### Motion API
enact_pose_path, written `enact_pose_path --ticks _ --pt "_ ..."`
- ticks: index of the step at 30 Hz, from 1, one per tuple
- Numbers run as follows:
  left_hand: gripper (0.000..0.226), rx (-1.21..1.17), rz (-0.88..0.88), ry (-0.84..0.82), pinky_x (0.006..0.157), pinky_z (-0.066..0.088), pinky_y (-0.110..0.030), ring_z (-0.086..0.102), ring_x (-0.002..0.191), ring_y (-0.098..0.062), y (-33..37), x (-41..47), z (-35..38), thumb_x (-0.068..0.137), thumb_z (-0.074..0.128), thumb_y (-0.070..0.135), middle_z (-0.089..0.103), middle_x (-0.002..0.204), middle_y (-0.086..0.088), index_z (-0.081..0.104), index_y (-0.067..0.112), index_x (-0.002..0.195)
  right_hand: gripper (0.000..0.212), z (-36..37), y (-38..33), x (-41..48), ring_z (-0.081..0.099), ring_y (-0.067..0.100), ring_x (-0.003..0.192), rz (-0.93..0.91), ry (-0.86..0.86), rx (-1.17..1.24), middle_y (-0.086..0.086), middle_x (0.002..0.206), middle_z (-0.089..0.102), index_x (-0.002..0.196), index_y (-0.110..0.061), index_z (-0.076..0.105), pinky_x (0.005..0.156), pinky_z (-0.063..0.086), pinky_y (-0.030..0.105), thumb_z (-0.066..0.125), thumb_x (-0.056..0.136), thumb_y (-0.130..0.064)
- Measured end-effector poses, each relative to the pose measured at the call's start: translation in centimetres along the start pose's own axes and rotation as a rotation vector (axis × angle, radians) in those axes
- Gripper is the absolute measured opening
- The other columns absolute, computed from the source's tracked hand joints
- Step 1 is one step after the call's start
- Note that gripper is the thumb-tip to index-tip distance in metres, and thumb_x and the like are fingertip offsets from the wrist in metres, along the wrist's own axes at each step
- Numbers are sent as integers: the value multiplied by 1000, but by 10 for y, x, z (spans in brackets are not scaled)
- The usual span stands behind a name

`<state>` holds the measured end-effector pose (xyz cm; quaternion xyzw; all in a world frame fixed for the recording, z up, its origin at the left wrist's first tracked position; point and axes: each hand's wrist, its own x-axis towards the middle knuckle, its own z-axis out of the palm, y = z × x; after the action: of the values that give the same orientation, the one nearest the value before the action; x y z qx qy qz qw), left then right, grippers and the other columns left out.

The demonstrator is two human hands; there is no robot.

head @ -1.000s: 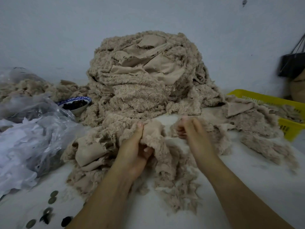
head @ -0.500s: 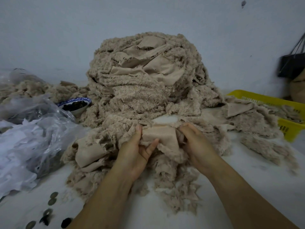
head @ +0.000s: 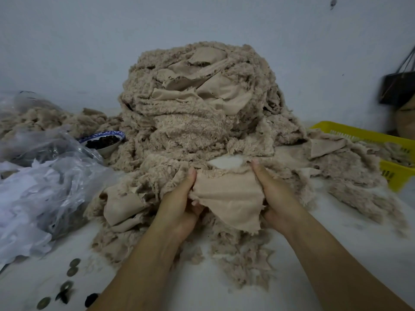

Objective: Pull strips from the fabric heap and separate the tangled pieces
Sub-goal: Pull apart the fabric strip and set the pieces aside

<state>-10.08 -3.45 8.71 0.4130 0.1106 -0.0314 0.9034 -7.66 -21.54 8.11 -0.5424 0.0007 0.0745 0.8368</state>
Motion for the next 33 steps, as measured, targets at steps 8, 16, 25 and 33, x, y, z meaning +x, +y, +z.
enact_pose_path --ticks 8,16,25,33 --pt "42 -38 17 5 36 29 -17 28 35 -5 5 0 -5 91 63 38 44 48 6 68 20 53 30 -1 -3 0 72 21 70 -5 -39 37 8 85 75 97 -16 78 67 62 34 70 84 -42" --pt "34 -249 79 13 27 22 -14 28 30 -3 5 1 0 103 50 33 48 51 4 60 15 75 25 -10 0 11 33 8 43 -124 320 63 -4 55 39 106 -18 65 42 33 22 55 101 -40" --pt "39 -116 85 16 63 58 -28 68 62 -15 4 3 -1 97 56 37 70 75 -7 78 9 81 23 -16 -4 10 38 14 55 -259 442 -275 -10 60 44 79 -24 50 49 32 22 57 98 -35" --pt "35 905 430 -132 103 51 -36 61 109 0 -25 -19 10 102 54 17 67 117 18 62 50 110 27 13 6 -8 58 -5 71 -465 -60 -708 -20 84 62 84 -42 61 60 44 8 52 87 -67"
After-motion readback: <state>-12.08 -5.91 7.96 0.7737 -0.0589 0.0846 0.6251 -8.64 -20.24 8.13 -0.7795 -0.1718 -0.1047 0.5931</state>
